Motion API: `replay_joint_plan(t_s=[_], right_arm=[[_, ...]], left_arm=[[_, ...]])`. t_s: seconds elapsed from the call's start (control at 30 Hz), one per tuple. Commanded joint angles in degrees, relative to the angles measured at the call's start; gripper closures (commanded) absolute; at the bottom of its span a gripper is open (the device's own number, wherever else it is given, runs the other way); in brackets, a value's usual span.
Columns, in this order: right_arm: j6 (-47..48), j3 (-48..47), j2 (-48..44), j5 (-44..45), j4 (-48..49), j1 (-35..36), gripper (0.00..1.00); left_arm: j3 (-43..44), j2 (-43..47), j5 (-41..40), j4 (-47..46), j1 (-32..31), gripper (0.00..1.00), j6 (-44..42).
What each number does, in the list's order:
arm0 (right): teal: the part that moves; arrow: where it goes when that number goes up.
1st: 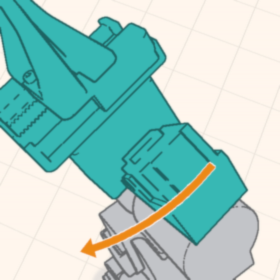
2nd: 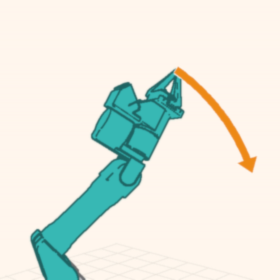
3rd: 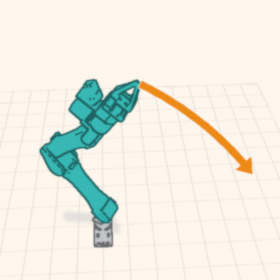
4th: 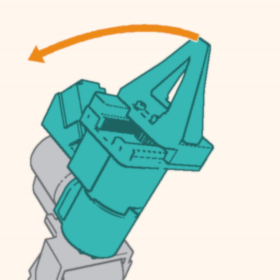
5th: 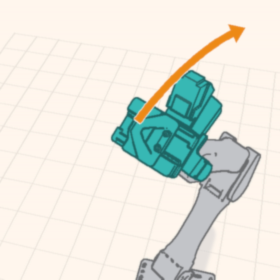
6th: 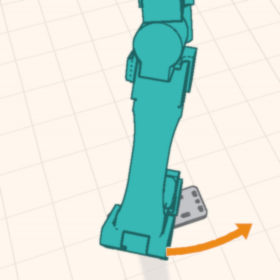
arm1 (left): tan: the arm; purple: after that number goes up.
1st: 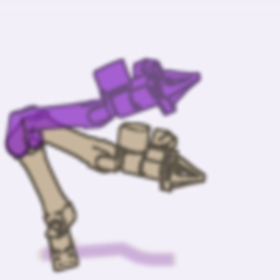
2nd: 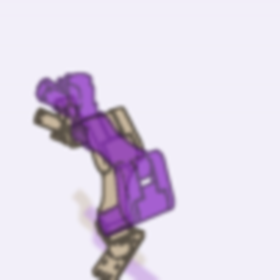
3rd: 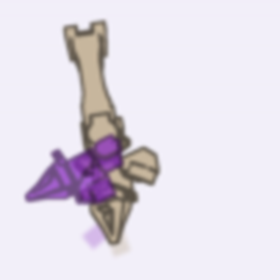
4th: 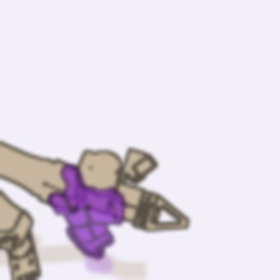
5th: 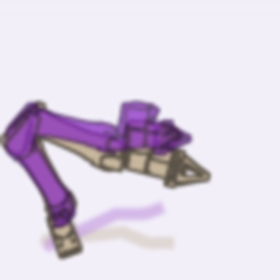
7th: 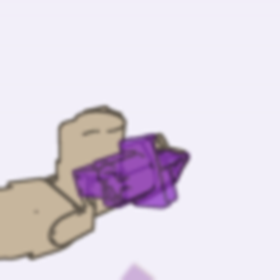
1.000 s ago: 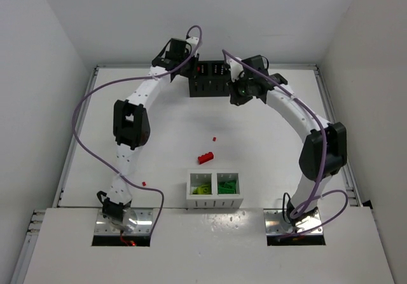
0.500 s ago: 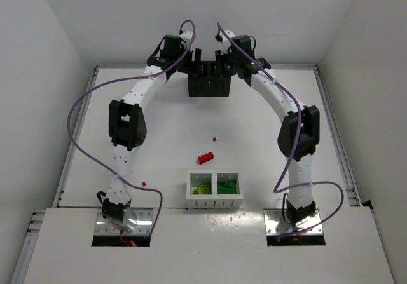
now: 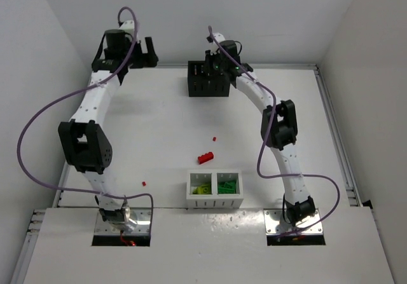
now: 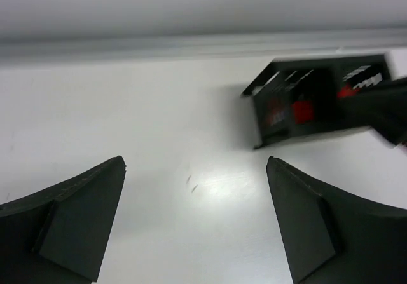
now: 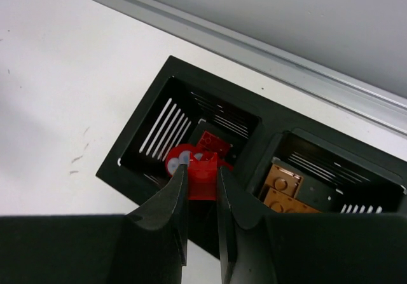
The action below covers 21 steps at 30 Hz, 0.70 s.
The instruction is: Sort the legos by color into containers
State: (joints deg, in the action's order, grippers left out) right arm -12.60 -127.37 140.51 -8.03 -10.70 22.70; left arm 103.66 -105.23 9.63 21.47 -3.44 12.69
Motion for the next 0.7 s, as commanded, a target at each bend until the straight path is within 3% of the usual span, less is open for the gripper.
replay_joint_plan(t_s=[0.0,0.17,0.23,0.27,0.3,0.47,0.67], right_arm=[[-1.4,-4.2,0.5,-1.7,5.9,0.6,1.0],[-1.4,-5.3,2.5,-2.3,7.2,1.1,0.97],[-1.4,-5.3,2.5,-2.3,7.2,1.1,0.85],[-1.4,-5.3,2.5,-2.3,6.7,1.6,0.69],[-1.4,-5.3,2.5,-2.3,6.7,1.6,0.66],[-0.8,-4.7,2.5,-1.7,6.7,1.6,0.57],[0.8,-2.9,-0.4,-0.6,5.3,1.6,0.57]], left_arm=[[-8.5,2.7,2.0,3.4,1.2,0.01,-1.7],[-15.4,6.4,5.0,3.4,1.2,0.01,-5.6],[-17.5,7.1,8.9,3.4,1.2,0.01,-8.5],[-18.0,7.1,10.0,4.1,1.2,0.01,-9.3],[-18.7,7.7,11.3,4.1,0.6,0.01,-10.8],[-21.4,7.7,13.1,4.6,-1.6,0.01,-13.4],[-25.2,9.0,16.8,7.7,-6.2,0.14,-17.9]])
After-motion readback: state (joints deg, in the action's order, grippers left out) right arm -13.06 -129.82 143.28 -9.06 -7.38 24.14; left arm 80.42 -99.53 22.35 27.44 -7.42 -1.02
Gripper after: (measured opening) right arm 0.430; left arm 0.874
